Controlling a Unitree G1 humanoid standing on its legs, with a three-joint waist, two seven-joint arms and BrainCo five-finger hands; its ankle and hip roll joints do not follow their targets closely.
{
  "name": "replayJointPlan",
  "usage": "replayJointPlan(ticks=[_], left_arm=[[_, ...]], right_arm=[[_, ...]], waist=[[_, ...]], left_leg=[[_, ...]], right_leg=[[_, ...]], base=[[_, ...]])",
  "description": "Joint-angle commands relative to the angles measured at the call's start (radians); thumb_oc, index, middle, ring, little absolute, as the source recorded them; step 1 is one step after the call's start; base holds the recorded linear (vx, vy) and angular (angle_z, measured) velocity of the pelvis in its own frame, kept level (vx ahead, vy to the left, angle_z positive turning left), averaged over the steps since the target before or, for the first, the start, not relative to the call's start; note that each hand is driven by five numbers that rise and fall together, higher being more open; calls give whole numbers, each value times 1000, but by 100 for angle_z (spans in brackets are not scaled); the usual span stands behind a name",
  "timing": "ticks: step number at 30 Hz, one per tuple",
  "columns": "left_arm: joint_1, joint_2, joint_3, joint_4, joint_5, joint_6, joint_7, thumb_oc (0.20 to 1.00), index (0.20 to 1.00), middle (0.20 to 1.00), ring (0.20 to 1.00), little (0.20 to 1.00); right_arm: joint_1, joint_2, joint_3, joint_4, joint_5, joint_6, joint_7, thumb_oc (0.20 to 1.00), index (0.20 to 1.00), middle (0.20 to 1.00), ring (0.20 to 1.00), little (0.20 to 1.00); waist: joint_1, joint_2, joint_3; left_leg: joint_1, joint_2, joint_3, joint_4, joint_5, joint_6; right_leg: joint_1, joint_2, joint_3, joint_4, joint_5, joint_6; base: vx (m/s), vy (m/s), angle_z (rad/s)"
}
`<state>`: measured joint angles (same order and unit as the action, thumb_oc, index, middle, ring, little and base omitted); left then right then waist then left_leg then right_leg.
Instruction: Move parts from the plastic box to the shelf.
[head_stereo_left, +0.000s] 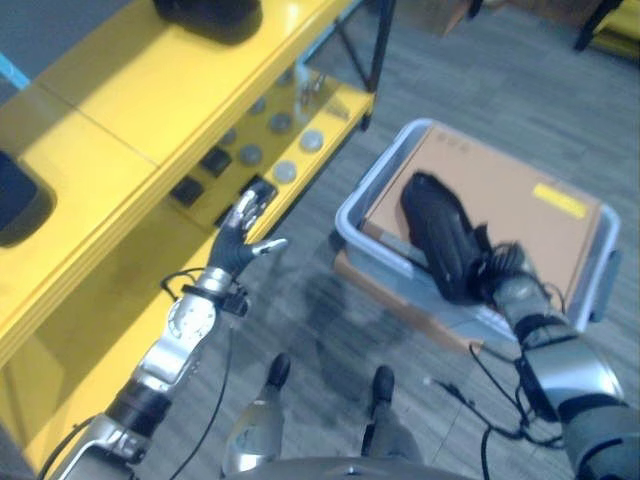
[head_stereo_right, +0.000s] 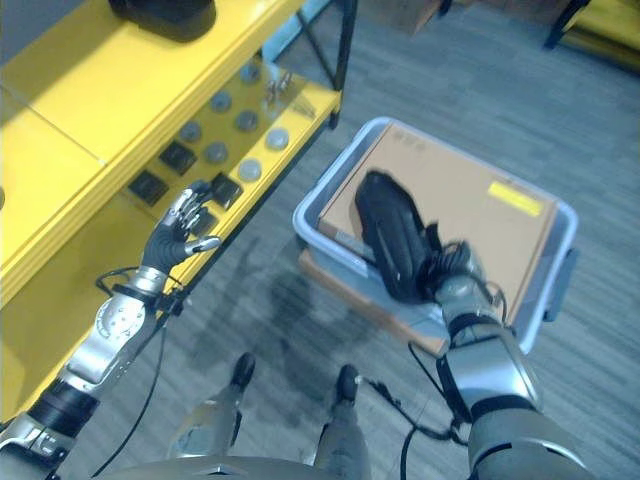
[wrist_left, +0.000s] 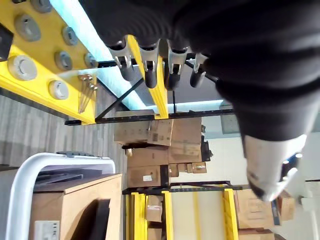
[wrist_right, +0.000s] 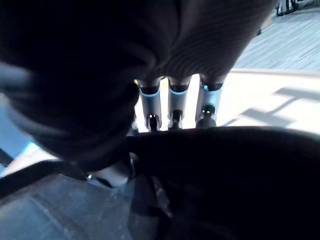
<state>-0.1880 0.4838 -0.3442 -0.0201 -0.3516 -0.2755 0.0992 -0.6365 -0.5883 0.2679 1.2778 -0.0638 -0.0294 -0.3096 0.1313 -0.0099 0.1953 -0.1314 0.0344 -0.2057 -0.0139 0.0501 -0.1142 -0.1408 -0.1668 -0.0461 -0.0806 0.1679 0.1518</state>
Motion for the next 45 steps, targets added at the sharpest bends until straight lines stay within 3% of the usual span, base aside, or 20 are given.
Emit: replayJointPlan(ticks=[1, 5, 6, 7, 8, 11, 12, 14, 15, 19, 28, 34, 45], left_arm=[[9, 39, 57, -27, 12, -27, -13, 1000, 1000, 1000, 1000, 1000], [35, 41, 96, 12, 44, -3, -22, 1000, 1000, 1000, 1000, 1000], [32, 46, 99, 38, 69, 17, -32, 1000, 1000, 1000, 1000, 1000], [33, 46, 95, 39, 69, 17, -32, 1000, 1000, 1000, 1000, 1000], [35, 32, 96, 64, 68, 27, -40, 1000, 1000, 1000, 1000, 1000], [38, 19, 90, 76, 64, 35, -46, 1000, 1000, 1000, 1000, 1000], [56, -11, 89, 88, 55, 57, -53, 1000, 1000, 1000, 1000, 1000], [66, -31, 82, 88, 40, 70, -60, 1000, 1000, 1000, 1000, 1000], [81, -71, 56, 102, -19, 97, -82, 1000, 1000, 1000, 1000, 1000], [90, -117, -3, 110, -162, 135, -97, 1000, 1000, 1000, 1000, 1000], [58, -146, -124, 129, -436, 194, -96, 1000, 1000, 1000, 1000, 1000], [4, -149, -200, 141, -511, 218, -95, 1000, 1000, 1000, 1000, 1000], [-134, -225, -270, 177, -634, 196, -58, 1000, 1000, 1000, 1000, 1000]], right_arm=[[19, -35, 11, -39, -49, -4, -16, 200, 200, 200, 200, 200], [151, -80, -34, -301, -126, -31, -27, 200, 200, 200, 200, 200], [215, -127, -83, -479, -185, -43, -31, 200, 200, 200, 200, 200], [223, -128, -88, -486, -186, -40, -30, 200, 200, 200, 200, 200], [279, -158, -137, -629, -236, -48, -32, 200, 200, 200, 200, 200], [316, -172, -173, -702, -261, -52, -33, 200, 200, 200, 200, 200], [383, -197, -226, -858, -342, -52, -43, 200, 200, 200, 200, 200], [412, -207, -261, -928, -395, -51, -56, 200, 200, 200, 200, 200], [457, -203, -316, -1079, -498, -59, -90, 200, 200, 200, 200, 200], [494, -173, -344, -1251, -588, -59, -126, 200, 200, 200, 200, 200], [466, -153, -293, -1434, -659, -60, -171, 200, 200, 200, 200, 200], [416, -140, -226, -1470, -660, -59, -199, 200, 200, 200, 200, 200], [345, -9, 55, -1501, -571, -109, -149, 200, 200, 200, 200, 200]], waist=[[-14, -31, -32], [-40, -52, -81], [-61, -59, -109], [-57, -58, -108], [-76, -64, -137], [-78, -67, -150], [-90, -68, -166], [-95, -66, -174], [-113, -60, -188], [-133, -47, -205], [-163, -26, -215], [-174, -22, -214], [-179, -22, -206]], left_leg=[[32, -11, 143, 76, -160, 68], [119, 8, 178, 81, -182, 70], [150, 16, 191, 76, -179, 69], [161, 19, 192, 73, -188, 69], [189, 26, 203, 61, -182, 67], [214, 33, 212, 47, -183, 66], [241, 40, 219, 34, -186, 67], [253, 44, 224, 26, -185, 66], [270, 51, 233, 16, -186, 67], [287, 59, 245, 11, -184, 65], [310, 69, 270, -2, -175, 59], [311, 70, 276, -6, -168, 58], [309, 71, 276, -5, -157, 56]], right_leg=[[72, 18, 62, 77, -180, 25], [125, 24, 87, 104, -202, 22], [141, 23, 94, 115, -208, 20], [150, 25, 94, 115, -216, 19], [162, 25, 99, 119, -217, 19], [178, 27, 100, 118, -221, 18], [196, 31, 106, 119, -229, 14], [205, 33, 106, 117, -232, 13], [213, 38, 114, 114, -237, 10], [217, 48, 127, 115, -240, 7], [223, 62, 142, 121, -240, 6], [215, 65, 149, 124, -235, 8], [211, 64, 146, 134, -234, 4]], base=[[59, 22, -29], [82, 13, -43], [81, -6, -46], [79, -21, -46], [59, -13, -31], [65, -24, -8], [49, -27, -7], [29, -28, -11], [1, -32, -16], [-4, -16, -9], [-17, 6, -9], [-35, 14, -4], [-19, 1, -4]])
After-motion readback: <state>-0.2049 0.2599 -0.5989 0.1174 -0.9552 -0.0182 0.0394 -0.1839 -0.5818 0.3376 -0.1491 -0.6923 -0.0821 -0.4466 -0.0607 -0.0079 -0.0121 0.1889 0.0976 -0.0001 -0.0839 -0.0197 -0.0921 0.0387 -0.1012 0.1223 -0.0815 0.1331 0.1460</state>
